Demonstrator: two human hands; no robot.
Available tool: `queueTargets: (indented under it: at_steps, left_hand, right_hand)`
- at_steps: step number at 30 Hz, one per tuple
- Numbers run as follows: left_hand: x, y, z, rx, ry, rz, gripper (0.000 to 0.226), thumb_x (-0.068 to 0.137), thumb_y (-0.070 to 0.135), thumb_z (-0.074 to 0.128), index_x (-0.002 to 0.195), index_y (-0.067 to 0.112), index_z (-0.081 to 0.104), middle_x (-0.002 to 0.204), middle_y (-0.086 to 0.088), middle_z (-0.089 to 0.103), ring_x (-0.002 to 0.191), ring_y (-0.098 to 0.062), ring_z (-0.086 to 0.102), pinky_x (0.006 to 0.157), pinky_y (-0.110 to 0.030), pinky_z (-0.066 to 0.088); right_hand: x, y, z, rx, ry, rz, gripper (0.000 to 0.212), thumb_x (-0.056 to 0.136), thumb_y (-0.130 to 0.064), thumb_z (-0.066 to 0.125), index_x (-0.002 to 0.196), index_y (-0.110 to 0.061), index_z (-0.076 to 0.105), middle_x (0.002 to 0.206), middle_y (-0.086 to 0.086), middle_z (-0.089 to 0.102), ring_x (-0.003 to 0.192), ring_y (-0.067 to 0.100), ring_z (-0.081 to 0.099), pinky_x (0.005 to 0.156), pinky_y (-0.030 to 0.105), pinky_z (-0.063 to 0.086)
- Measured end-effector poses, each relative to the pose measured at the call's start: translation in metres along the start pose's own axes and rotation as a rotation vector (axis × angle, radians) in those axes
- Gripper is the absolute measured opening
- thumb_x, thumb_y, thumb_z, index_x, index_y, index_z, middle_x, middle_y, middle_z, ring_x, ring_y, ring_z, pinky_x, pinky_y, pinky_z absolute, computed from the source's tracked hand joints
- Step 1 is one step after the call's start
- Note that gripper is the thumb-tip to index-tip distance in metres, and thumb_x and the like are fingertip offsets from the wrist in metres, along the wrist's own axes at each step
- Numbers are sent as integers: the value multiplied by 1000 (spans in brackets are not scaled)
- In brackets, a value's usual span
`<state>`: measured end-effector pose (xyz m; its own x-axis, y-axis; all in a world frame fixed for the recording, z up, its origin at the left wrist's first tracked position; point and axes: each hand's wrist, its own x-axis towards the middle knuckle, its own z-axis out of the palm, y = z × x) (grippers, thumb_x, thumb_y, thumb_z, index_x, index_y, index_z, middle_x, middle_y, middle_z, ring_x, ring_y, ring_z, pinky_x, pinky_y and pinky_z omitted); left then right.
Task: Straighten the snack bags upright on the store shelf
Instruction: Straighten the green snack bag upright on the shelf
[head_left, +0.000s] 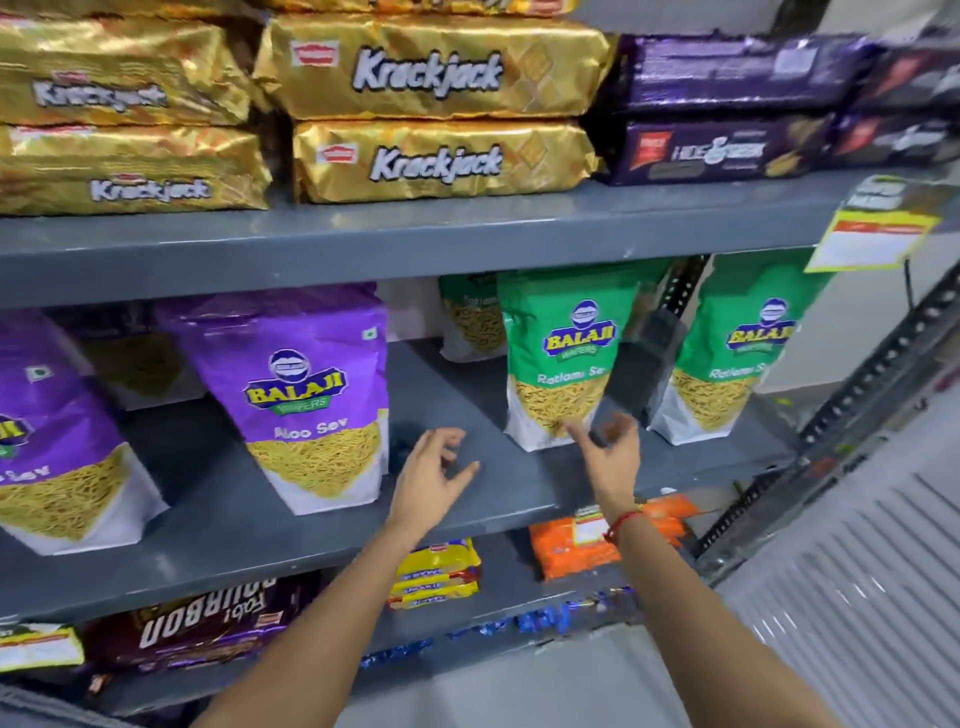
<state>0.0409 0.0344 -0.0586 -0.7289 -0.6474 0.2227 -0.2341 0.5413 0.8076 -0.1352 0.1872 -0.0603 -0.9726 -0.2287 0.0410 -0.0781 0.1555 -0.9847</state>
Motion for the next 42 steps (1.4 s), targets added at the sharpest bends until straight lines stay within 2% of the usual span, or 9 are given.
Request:
queueTargets:
  at_steps: [2, 5, 8, 10, 16, 26, 32, 39, 42]
  left_hand:
    - [23, 9, 18, -19, -67, -75, 56, 73, 20, 76, 123, 10, 52, 119, -12, 57, 96, -23, 60, 84, -38, 52]
    - [49, 13, 39, -55, -190, -214, 85, 71, 21, 79, 141, 13, 33, 141, -15, 44, 121, -27, 51, 99, -41, 45]
    - [64, 18, 56, -82, -263, -296, 96, 68, 23, 81, 145, 11, 24, 147, -11, 40, 129, -26, 45, 105, -38, 41]
    - [67, 22, 66, -138, -266, -312, 84, 68, 20, 81, 138, 10, 37, 138, -10, 51, 122, -26, 53, 101, -38, 45]
    - [63, 24, 76, -144, -162, -295, 58, 70, 17, 79, 121, 8, 53, 123, -11, 65, 112, -26, 61, 98, -44, 48]
    - [28, 9, 53, -157, -108, -238, 55, 69, 27, 80, 118, 14, 58, 118, -6, 68, 105, -14, 64, 94, -29, 49]
    - [20, 15, 50, -141, -107, -244, 57, 71, 28, 78, 120, 12, 56, 118, -7, 68, 107, -18, 64, 95, -32, 49]
    - [14, 21, 51, -85, -87, -256, 57, 71, 31, 78, 121, 13, 56, 118, -7, 68, 102, -12, 63, 83, -12, 42]
    - [12, 24, 51, -66, -84, -261, 58, 72, 32, 77, 122, 12, 55, 122, -8, 66, 109, -18, 63, 87, -20, 43]
  right_hand:
    - [22, 3, -12, 11, -167, 80, 90, 72, -28, 82, 144, -8, 31, 148, 12, 39, 135, 26, 41, 106, 38, 38]
    - [48, 0, -15, 1, -407, 81, 103, 70, -24, 83, 150, -15, 18, 154, 7, 33, 140, 23, 34, 114, 42, 32]
    - [64, -5, -13, 10, -551, 52, 108, 54, -40, 89, 143, -22, 32, 141, 0, 51, 129, 19, 48, 110, 43, 40]
    - [69, -4, -12, 28, -594, 66, 105, 47, -50, 88, 137, -23, 41, 132, -3, 59, 122, 15, 55, 107, 43, 43]
    - [61, 10, -10, -13, -546, 64, 78, 56, -47, 86, 122, -26, 50, 124, -3, 63, 115, 16, 59, 103, 41, 47]
    - [26, 21, -5, -73, -526, -16, 60, 66, -41, 83, 115, -33, 50, 108, -22, 62, 97, -13, 56, 71, 1, 45]
    - [24, 24, -4, -92, -512, -25, 58, 67, -37, 84, 113, -33, 49, 105, -23, 61, 92, -17, 57, 71, -2, 43]
    - [21, 23, -9, -111, -496, -31, 66, 65, -41, 84, 118, -30, 47, 106, -18, 62, 99, -4, 58, 73, 1, 46]
    - [17, 19, -9, -122, -501, -39, 71, 67, -42, 83, 126, -26, 45, 114, -11, 61, 106, 7, 58, 83, 10, 45]
